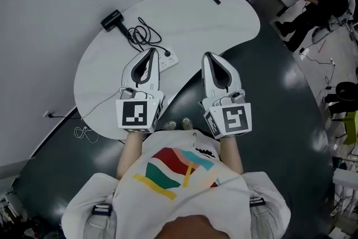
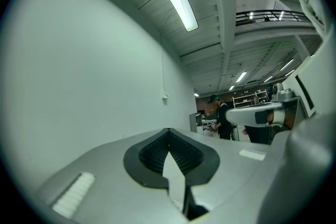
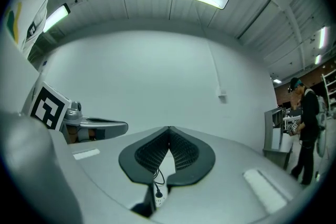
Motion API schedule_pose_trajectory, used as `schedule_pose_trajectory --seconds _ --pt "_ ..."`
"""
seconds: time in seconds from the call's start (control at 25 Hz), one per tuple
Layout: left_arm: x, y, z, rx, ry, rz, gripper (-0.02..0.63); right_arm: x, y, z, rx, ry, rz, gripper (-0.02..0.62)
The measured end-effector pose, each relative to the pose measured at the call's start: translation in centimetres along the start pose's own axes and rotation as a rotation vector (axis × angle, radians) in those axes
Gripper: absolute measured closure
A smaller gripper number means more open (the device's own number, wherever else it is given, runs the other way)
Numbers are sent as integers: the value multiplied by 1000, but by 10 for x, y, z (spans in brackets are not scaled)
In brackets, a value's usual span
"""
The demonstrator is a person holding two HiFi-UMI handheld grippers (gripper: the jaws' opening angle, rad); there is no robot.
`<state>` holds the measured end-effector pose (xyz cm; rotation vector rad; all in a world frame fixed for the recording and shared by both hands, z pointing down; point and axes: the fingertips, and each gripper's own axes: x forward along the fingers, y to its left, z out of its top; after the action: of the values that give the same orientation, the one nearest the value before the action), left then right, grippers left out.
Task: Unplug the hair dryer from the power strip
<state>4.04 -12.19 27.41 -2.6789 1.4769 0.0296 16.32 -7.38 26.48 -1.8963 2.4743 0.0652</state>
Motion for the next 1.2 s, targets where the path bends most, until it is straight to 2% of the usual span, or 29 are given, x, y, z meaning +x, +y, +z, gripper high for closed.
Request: schedule_pose_trajectory --seconds 0.24,0.44,0.56,0.64,0.8,1.0,1.12,1.2 --pt "-2 27 -8 -44 37 80 606 14 5 0 -1 11 32 583" --pt "1 46 -23 -65 64 83 589 30 11 -12 14 35 54 583" --pt "2 53 -31 -71 76 83 563 36 15 -16 14 50 66 583" --pt "7 54 -42 -62 115 61 519 37 17 -17 12 60 73 581" --pt "15 54 -72 -5 209 -6 460 39 22 -27 11 89 88 583" --pt "19 51 -128 31 359 -85 448 38 31 -36 11 119 113 583" --pt "25 54 -174 125 457 -98 443 38 35 -43 15 138 125 583" --pt "31 57 -206 193 530 -119 412 37 39 -49 16 157 137 583"
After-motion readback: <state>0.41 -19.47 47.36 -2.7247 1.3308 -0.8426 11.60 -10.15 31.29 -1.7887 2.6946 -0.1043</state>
